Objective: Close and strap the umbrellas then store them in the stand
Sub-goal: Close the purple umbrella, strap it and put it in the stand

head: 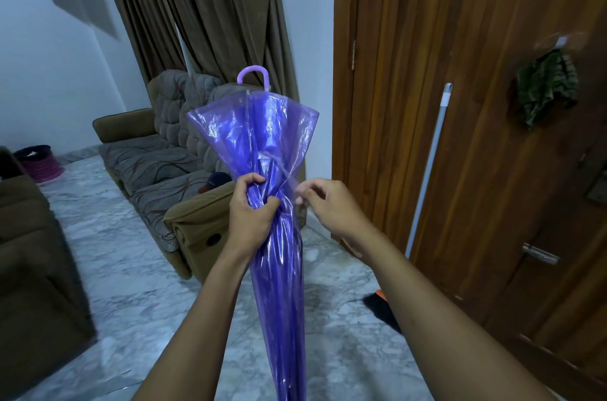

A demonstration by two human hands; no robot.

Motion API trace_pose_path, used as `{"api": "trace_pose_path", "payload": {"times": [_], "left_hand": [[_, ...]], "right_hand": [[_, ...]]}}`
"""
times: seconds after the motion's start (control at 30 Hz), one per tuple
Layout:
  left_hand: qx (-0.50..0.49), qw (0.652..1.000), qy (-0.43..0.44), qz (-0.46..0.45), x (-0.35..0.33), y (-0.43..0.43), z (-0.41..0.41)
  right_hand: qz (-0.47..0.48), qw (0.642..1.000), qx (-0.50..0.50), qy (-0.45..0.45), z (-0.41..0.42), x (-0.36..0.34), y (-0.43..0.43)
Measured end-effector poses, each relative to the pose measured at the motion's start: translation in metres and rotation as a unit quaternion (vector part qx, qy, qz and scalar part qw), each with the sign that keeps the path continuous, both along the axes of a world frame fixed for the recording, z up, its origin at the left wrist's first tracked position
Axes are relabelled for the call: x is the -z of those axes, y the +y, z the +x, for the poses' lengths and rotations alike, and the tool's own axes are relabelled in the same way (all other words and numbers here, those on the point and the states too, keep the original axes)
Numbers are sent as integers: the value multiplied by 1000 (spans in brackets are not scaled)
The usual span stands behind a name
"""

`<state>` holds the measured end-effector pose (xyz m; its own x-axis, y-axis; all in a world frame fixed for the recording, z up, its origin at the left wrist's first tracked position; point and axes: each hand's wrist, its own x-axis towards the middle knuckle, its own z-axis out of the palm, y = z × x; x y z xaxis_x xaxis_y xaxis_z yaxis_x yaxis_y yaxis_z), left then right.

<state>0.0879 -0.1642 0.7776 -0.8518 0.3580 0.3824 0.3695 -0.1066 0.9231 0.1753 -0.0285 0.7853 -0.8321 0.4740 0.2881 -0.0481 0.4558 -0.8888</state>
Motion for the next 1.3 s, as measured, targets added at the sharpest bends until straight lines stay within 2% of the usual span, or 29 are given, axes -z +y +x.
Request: {"api": "trace_pose_path", "payload": {"times": [0.1,0.17,0.27,0.37,0.47,0.53,0.63,0.8,0.87,0.97,1.07,1.2,1.3], "left_hand": [[3,1000,-8,9,0,-2,-1],[5,1000,-16,18,-1,-3,-2],[41,994,-82,64,0,-5,-2],[130,965,-178,142,-3,-7,0],[193,942,-208,180,-7,-7,4],[210,941,-194,179,-7,-5,5],[218,946,-174,165,-6,-2,6],[205,962,-138,113,-9,-2,12],[173,978,-82,80,-14,5,19],[75,996,36,-36,-18,15,23],[3,986,106,-126,-18,15,17],[74,983,151,-80,-22,9,7],[107,986,120,-43,-26,12,14]], "right_hand": [[-120,993,4,3,3,-12,4],[-161,987,1,-8,4,-16,7],[-191,982,-10,-14,5,-17,10],[-191,981,10,-37,1,-11,12],[-226,973,9,-50,-3,-6,9],[-293,955,-21,-39,-5,-7,4],[-410,910,-62,8,-5,-16,-4],[-428,902,-31,54,-9,-20,-8],[-436,897,-24,74,-10,-20,-11],[-468,876,-21,113,-10,-20,-14],[-446,886,1,127,-8,-19,-9],[-358,922,66,132,-4,-19,-5],[-302,936,96,155,-3,-21,-11]]}}
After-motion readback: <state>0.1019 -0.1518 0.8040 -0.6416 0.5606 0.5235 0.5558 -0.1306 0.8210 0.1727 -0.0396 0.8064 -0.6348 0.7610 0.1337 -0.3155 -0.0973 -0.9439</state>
